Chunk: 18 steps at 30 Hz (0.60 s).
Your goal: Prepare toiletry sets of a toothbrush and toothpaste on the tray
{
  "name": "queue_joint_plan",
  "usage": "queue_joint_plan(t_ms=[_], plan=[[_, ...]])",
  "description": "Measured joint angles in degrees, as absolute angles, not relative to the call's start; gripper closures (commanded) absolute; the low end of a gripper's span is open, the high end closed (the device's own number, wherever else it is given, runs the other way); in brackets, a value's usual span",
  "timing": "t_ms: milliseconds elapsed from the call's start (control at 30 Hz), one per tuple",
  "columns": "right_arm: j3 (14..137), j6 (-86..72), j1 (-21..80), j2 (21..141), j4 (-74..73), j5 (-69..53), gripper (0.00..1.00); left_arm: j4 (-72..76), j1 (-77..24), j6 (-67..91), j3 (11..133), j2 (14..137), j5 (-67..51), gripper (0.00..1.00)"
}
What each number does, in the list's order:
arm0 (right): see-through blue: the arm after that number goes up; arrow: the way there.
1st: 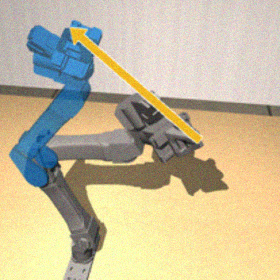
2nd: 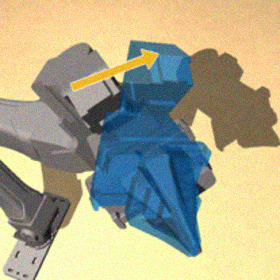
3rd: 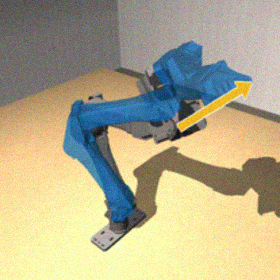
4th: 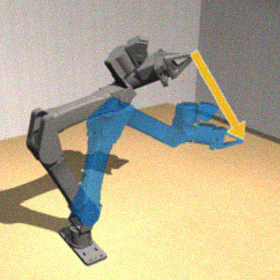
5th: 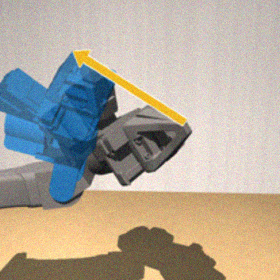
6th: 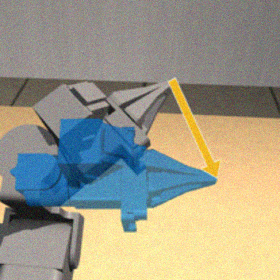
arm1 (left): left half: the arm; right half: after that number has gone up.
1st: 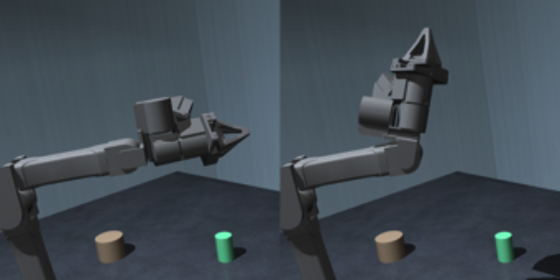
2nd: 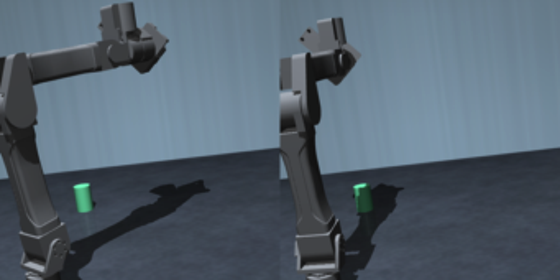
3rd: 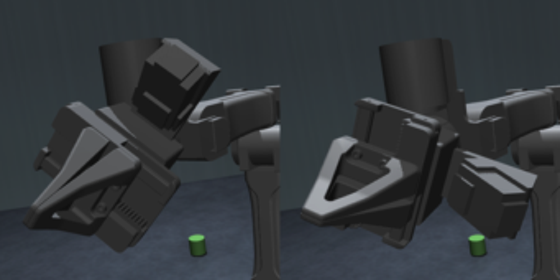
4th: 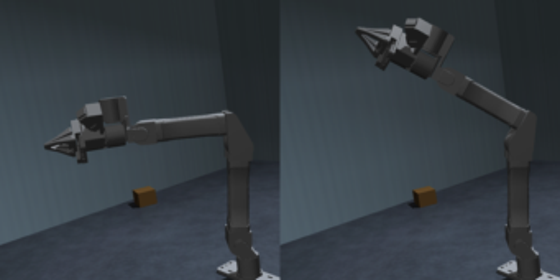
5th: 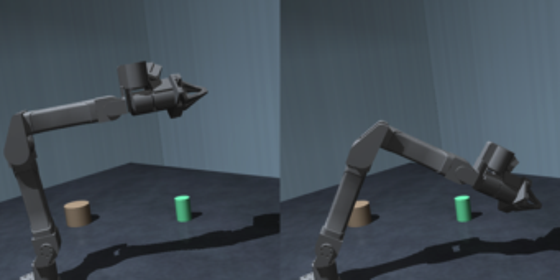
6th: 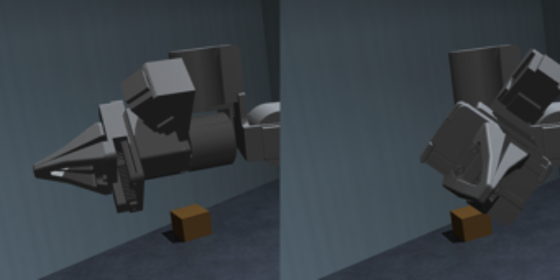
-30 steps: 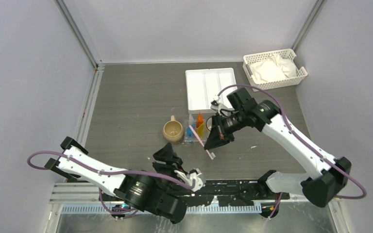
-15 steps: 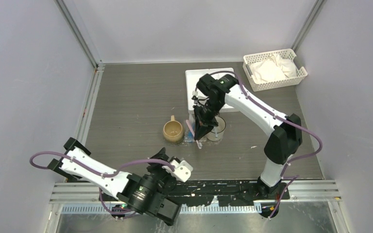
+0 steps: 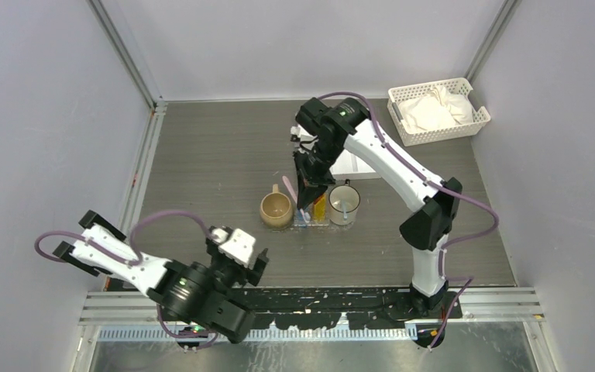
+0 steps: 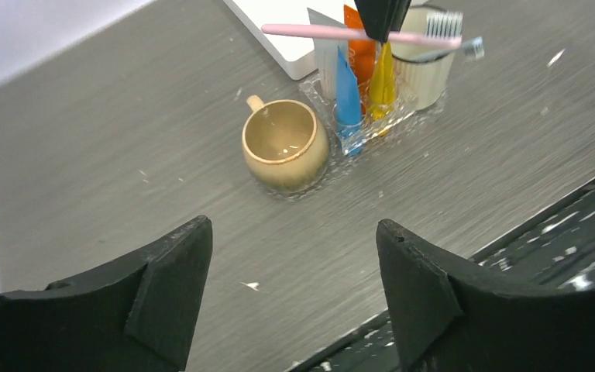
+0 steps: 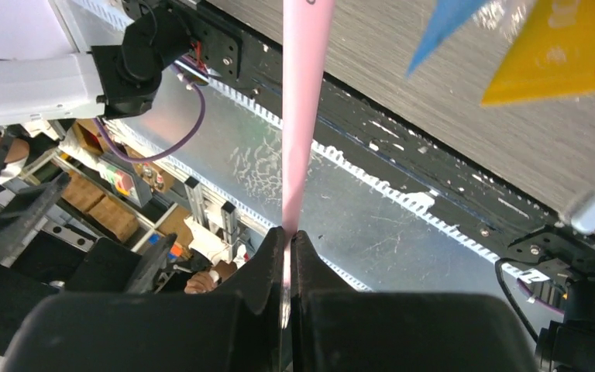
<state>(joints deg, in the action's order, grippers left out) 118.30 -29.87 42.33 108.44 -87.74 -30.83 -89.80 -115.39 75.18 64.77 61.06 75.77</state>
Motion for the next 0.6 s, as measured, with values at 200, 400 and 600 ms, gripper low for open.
queue_joint_plan(t_ms=[200,400,600], plan=[[129.9,-28.9,43.7,118.8,-88.4,-30.5,0.99,-89.9,-115.4,83.4,60.2,45.5,76.2,0.0],[129.0,-28.9,45.6,121.9,-88.6,-30.2,0.99,-90.6,-115.4,82.6,55.5,34.0,76.9,0.0],[124.4,-28.9,46.8,121.9,-88.8,-30.2,0.99,-89.5,-115.4,78.8,53.8,31.5,76.9,0.0]])
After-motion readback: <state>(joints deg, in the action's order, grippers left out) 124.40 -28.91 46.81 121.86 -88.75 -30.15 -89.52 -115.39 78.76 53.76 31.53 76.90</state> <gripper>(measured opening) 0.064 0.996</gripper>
